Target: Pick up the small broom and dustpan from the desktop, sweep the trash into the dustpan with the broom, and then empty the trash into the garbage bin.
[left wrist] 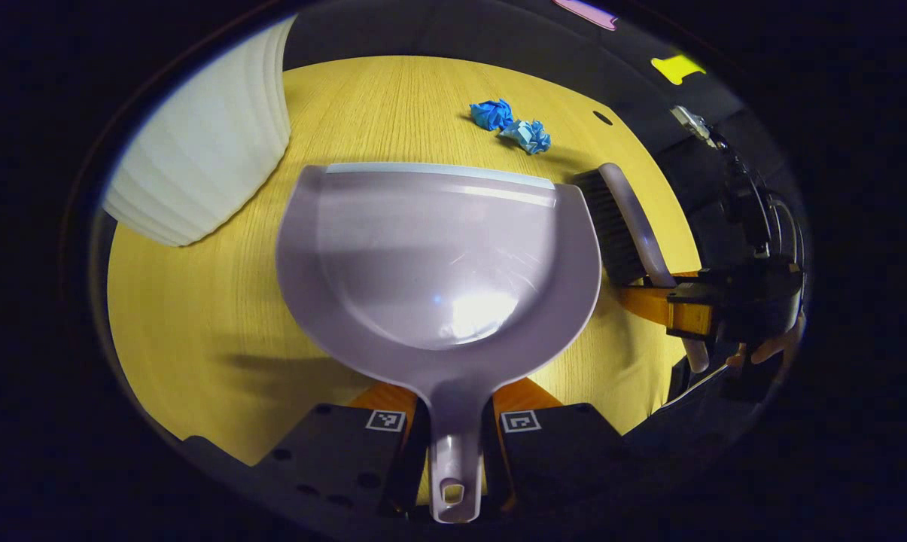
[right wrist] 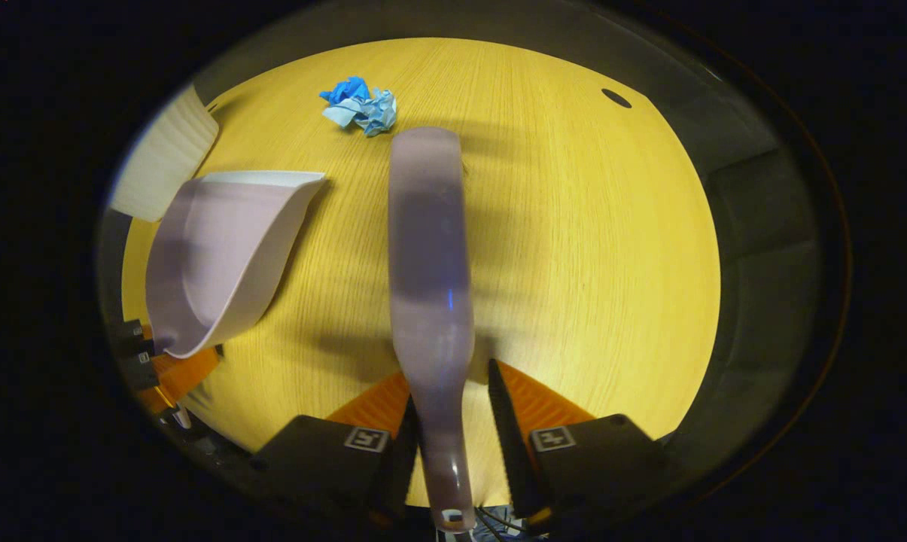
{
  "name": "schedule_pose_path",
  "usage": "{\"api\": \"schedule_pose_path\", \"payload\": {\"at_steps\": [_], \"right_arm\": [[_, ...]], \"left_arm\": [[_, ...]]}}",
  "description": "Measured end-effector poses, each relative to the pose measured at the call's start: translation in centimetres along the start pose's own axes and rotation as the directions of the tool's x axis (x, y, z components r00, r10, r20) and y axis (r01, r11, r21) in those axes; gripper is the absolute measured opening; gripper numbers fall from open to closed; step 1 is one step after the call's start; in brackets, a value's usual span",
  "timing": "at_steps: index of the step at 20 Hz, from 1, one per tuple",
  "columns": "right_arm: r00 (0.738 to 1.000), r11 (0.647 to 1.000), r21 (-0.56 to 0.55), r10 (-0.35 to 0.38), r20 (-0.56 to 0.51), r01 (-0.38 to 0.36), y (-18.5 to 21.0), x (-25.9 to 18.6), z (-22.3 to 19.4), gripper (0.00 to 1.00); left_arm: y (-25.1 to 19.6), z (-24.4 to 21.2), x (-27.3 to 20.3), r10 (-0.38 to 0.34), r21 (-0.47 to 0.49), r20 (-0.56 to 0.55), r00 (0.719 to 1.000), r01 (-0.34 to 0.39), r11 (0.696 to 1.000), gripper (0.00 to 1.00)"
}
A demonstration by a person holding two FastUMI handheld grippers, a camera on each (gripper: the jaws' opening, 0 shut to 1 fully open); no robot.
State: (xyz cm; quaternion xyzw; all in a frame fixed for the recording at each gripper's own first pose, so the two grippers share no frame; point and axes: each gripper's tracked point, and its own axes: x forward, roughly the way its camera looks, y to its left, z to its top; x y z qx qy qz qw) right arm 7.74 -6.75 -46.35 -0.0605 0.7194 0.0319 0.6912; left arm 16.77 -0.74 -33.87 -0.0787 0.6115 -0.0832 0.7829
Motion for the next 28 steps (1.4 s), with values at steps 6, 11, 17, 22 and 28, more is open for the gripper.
{"api": "schedule_pose_path", "payload": {"at_steps": [6,11,17,22,28], "right_arm": [[0.997,0.995,-0.078,0.057,-0.045,-0.061,0.6,-0.2,0.3,0.27],[0.998,0.985,-0.161,0.056,-0.002,-0.056,-1.0,-1.5,5.4,0.26],[0.995,0.963,-0.265,-0.018,0.102,0.044,-4.2,-2.1,17.7,0.26],[0.995,0.938,-0.344,-0.012,0.103,0.046,-2.3,0.0,24.0,0.26],[0.999,0.840,-0.543,0.014,0.051,0.016,1.2,1.8,22.5,0.26]], "left_arm": [[0.1,0.0,-0.2,-0.021,0.006,-0.013,1.000,0.021,1.000,0.30],[2.2,-0.3,-0.6,-0.014,0.089,-0.062,0.998,0.019,0.996,0.30],[5.1,0.3,-1.6,0.061,0.240,-0.142,0.988,-0.025,0.970,0.30],[6.4,2.8,-1.8,0.078,0.302,-0.187,0.979,-0.018,0.953,0.31],[7.4,4.7,-1.5,0.131,0.387,-0.214,0.968,-0.039,0.921,0.30]]}}
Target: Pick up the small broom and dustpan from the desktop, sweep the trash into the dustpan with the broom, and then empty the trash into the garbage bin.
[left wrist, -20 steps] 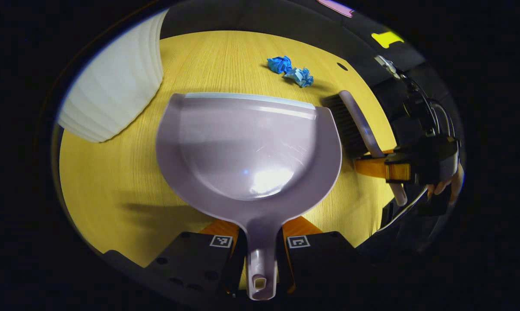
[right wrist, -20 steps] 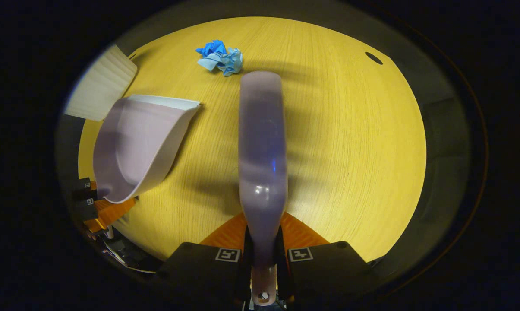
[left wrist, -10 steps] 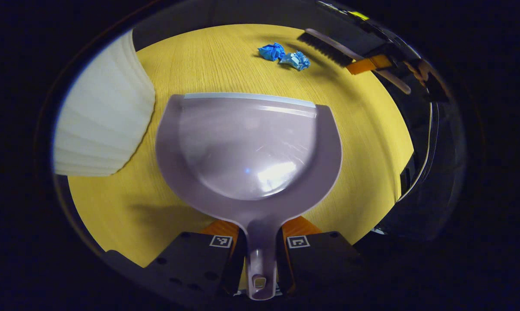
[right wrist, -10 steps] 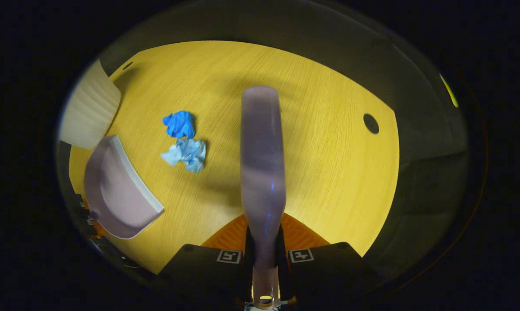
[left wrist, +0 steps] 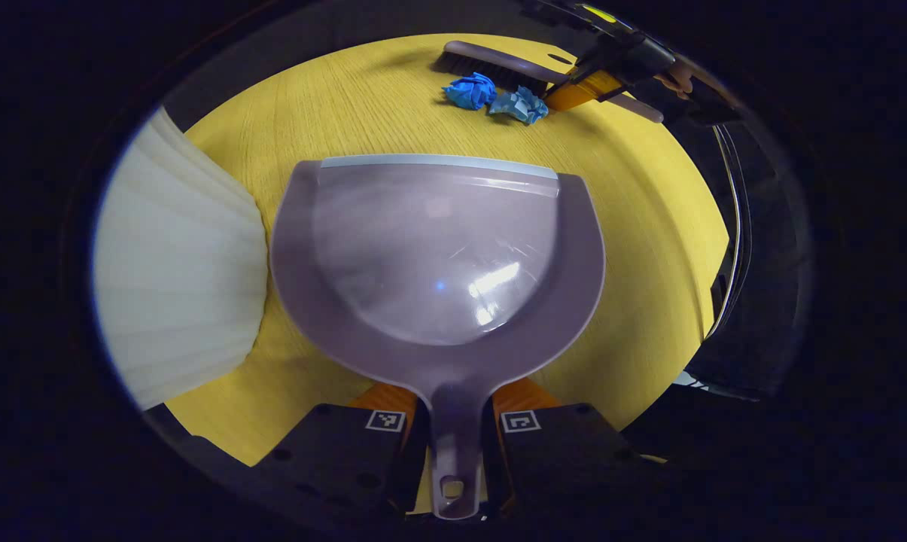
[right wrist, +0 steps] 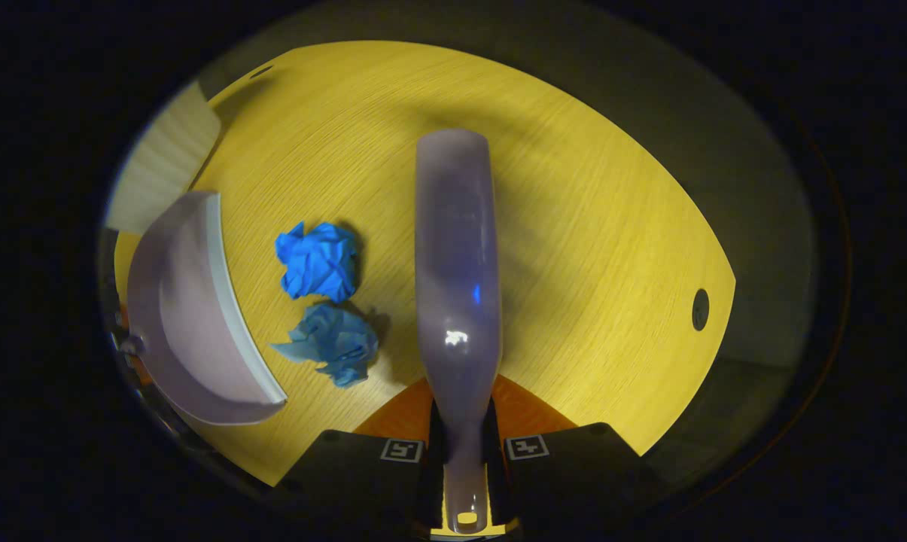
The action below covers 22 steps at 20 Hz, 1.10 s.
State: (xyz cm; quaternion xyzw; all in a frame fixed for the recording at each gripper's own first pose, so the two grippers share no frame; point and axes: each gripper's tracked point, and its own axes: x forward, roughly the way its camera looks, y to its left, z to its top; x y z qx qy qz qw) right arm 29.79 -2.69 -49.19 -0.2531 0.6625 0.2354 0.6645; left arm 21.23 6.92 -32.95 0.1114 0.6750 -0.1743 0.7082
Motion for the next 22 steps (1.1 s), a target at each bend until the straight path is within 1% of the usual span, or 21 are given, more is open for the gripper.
{"api": "schedule_pose_path", "payload": {"at_steps": [1,2,3,4,5,6,7,8,9,12,15,17,18,20,22], "right_arm": [[0.999,0.998,-0.055,0.034,-0.007,-0.034,1.5,-0.3,-0.3,0.25],[0.999,0.990,-0.132,0.049,-0.016,-0.051,2.6,-0.6,-1.0,0.25],[0.996,0.973,-0.214,0.074,-0.046,-0.082,3.8,-0.9,-1.9,0.26],[0.990,0.954,-0.270,0.113,-0.088,-0.133,5.1,-1.8,-3.0,0.25],[0.981,0.940,-0.286,0.160,-0.109,-0.185,6.6,-2.5,-3.8,0.26],[0.971,0.931,-0.278,0.213,-0.113,-0.236,7.7,-3.4,-4.2,0.27],[0.970,0.932,-0.271,0.224,-0.093,-0.241,7.9,-4.3,-4.1,0.26],[0.966,0.932,-0.255,0.243,-0.088,-0.257,8.2,-3.9,-4.8,0.26],[0.963,0.934,-0.237,0.253,-0.088,-0.267,7.9,-4.2,-4.7,0.26],[0.974,0.952,-0.209,0.216,-0.065,-0.225,6.1,-3.9,-4.2,0.26],[0.974,0.967,-0.119,0.227,0.000,-0.225,5.4,-4.4,-3.5,0.27],[0.978,0.974,-0.097,0.209,0.022,-0.206,4.9,-4.6,-3.4,0.27],[0.980,0.976,-0.093,0.198,0.026,-0.195,5.2,-4.4,-3.8,0.26],[0.981,0.978,-0.088,0.194,0.024,-0.191,5.4,-4.5,-3.5,0.26],[0.987,0.986,-0.074,0.154,0.041,-0.151,5.3,-4.4,-3.2,0.26]], "left_arm": [[0.3,0.2,0.0,0.008,0.023,-0.015,1.000,-0.008,1.000,0.30],[0.4,0.8,0.1,0.020,0.052,-0.009,1.000,-0.019,0.998,0.30],[0.5,1.3,0.1,0.026,0.071,-0.003,1.000,-0.026,0.997,0.30],[0.6,1.4,-0.3,0.025,0.085,0.010,1.000,-0.026,0.996,0.30],[0.7,1.8,-0.5,0.015,0.095,0.029,0.999,-0.018,0.995,0.31],[0.6,1.8,-0.3,0.003,0.095,0.052,0.999,-0.008,0.995,0.30],[0.5,1.6,0.0,-0.011,0.094,0.064,0.998,0.005,0.996,0.30],[0.4,1.5,0.0,-0.024,0.096,0.076,0.997,0.016,0.995,0.30],[0.2,1.3,0.1,-0.034,0.093,0.082,0.996,0.027,0.995,0.30],[-0.4,0.6,-1.0,-0.060,0.063,0.125,0.990,0.053,0.997,0.30],[-1.3,-1.2,-4.2,-0.064,0.059,0.197,0.978,0.053,0.997,0.30],[-2.1,-3.6,-6.4,-0.064,0.058,0.219,0.974,0.052,0.997,0.30],[-3.0,-5.0,-7.6,-0.065,0.066,0.225,0.972,0.052,0.996,0.30],[-4.4,-8.1,-11.1,-0.063,0.089,0.233,0.970,0.043,0.995,0.30],[-5.4,-10.7,-14.5,-0.074,0.078,0.243,0.967,0.057,0.995,0.30]]}}
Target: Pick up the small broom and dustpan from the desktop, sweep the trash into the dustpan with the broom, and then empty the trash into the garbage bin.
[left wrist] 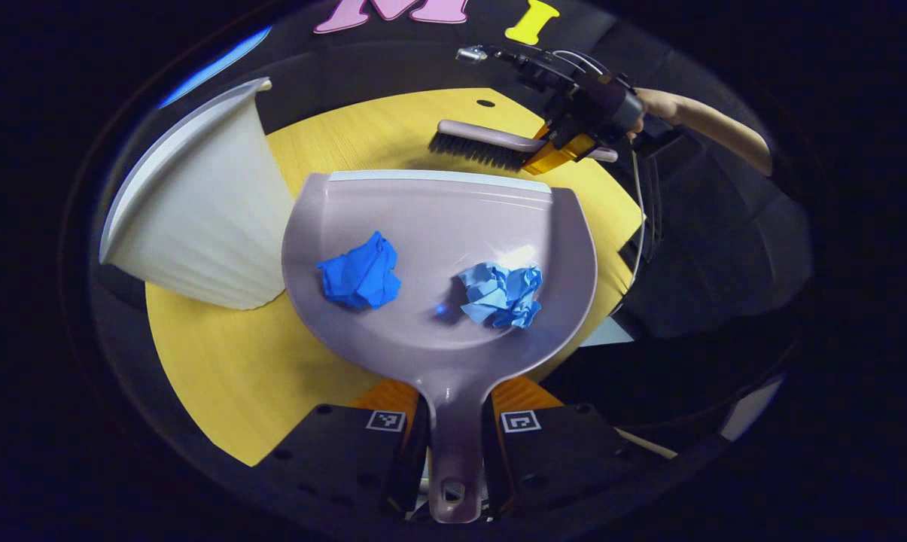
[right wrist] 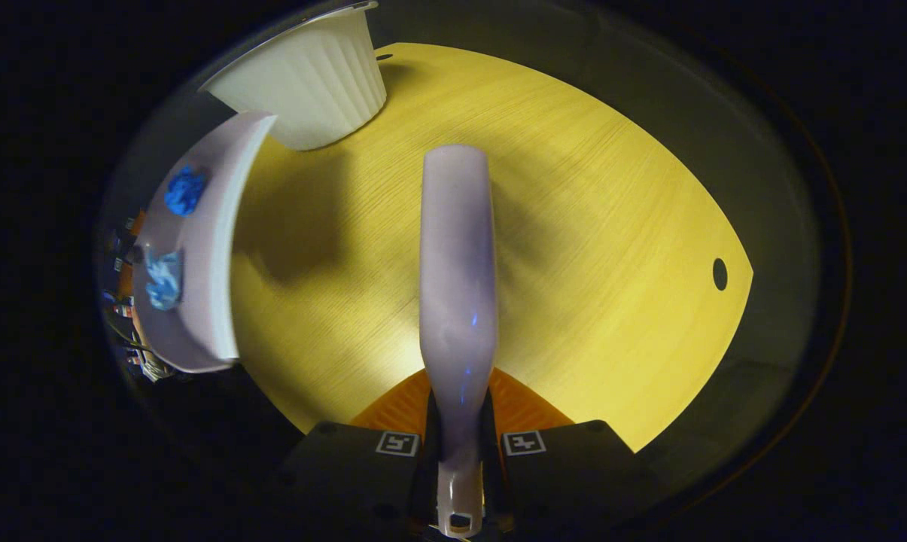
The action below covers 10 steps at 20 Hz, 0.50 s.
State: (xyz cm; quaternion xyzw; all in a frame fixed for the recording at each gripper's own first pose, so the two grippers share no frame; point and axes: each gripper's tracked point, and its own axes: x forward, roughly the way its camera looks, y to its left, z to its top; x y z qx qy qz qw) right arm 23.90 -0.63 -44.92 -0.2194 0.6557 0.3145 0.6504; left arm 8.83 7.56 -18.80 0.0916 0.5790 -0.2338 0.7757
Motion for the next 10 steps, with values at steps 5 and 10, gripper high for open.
{"api": "schedule_pose_path", "payload": {"at_steps": [5,10], "right_arm": [[0.999,0.999,0.049,-0.012,0.033,0.010,0.5,0.2,-0.1,0.26],[1.000,0.995,0.095,0.018,0.019,-0.020,3.0,0.3,-2.6,0.26]], "left_arm": [[2.1,-1.0,-12.5,0.053,-0.063,0.065,0.997,-0.049,0.997,0.30],[6.5,2.5,-22.6,0.147,-0.194,0.128,0.981,-0.120,0.974,0.30]]}}
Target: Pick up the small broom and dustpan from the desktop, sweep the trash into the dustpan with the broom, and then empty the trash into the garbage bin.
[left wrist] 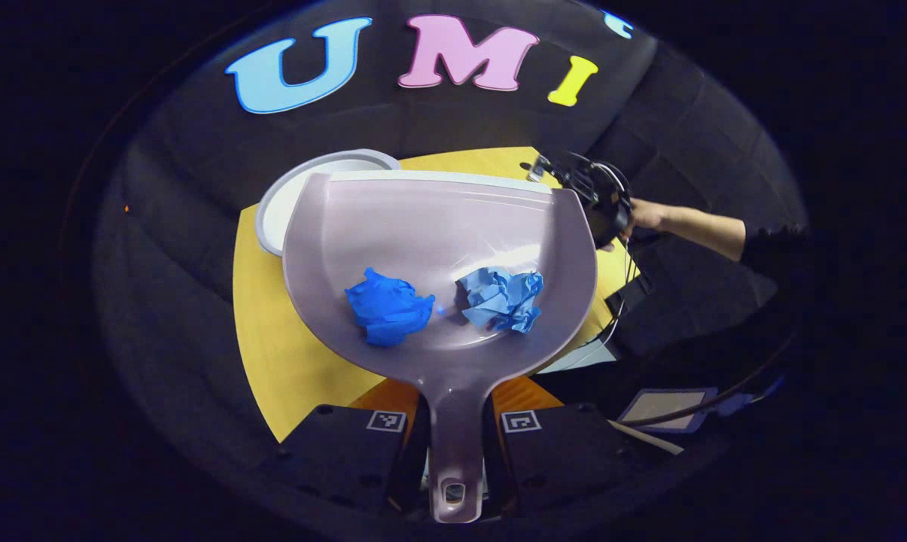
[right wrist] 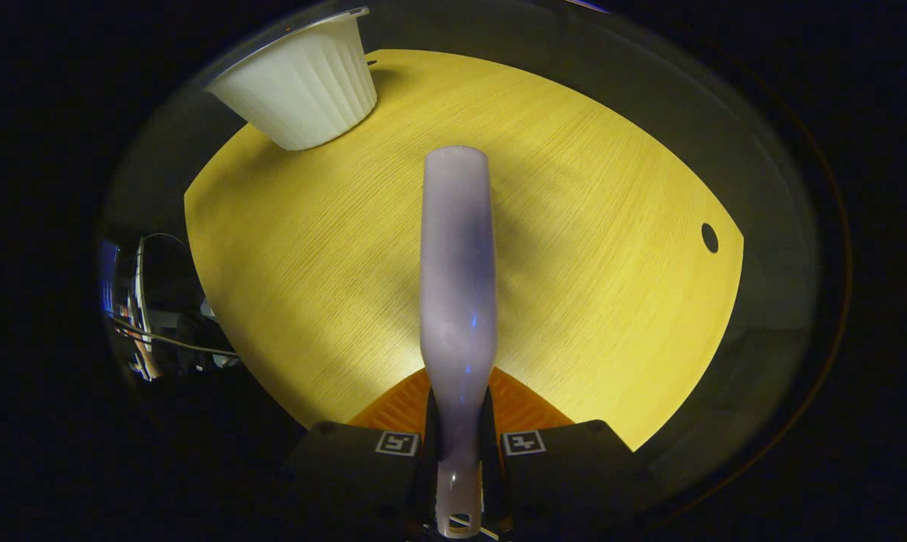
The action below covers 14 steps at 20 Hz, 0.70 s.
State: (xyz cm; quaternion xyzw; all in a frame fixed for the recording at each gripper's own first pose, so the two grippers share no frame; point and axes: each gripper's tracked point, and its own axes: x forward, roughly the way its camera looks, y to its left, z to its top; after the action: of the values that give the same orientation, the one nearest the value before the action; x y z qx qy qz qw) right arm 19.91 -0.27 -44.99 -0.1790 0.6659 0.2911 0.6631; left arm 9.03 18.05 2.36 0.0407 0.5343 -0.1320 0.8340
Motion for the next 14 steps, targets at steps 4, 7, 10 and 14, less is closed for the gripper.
{"api": "schedule_pose_path", "payload": {"at_steps": [4,7,10,14], "right_arm": [[0.999,0.999,0.015,0.035,0.022,-0.036,0.7,-0.2,-1.8,0.27],[0.998,0.997,0.051,0.051,0.045,-0.053,0.2,0.1,-2.4,0.27],[0.996,0.996,0.070,0.054,0.074,-0.059,-0.1,0.8,-2.7,0.27],[0.991,0.990,0.109,0.078,0.104,-0.090,0.2,1.6,-4.1,0.26]], "left_arm": [[6.6,4.3,-1.0,0.127,-0.053,-0.022,0.992,-0.128,0.990,0.30],[11.3,7.3,0.5,0.196,-0.055,-0.107,0.975,-0.203,0.978,0.30],[15.9,9.8,1.8,0.272,0.027,-0.188,0.944,-0.272,0.962,0.30],[17.8,10.8,4.1,0.345,0.210,-0.308,0.887,-0.290,0.933,0.30]]}}
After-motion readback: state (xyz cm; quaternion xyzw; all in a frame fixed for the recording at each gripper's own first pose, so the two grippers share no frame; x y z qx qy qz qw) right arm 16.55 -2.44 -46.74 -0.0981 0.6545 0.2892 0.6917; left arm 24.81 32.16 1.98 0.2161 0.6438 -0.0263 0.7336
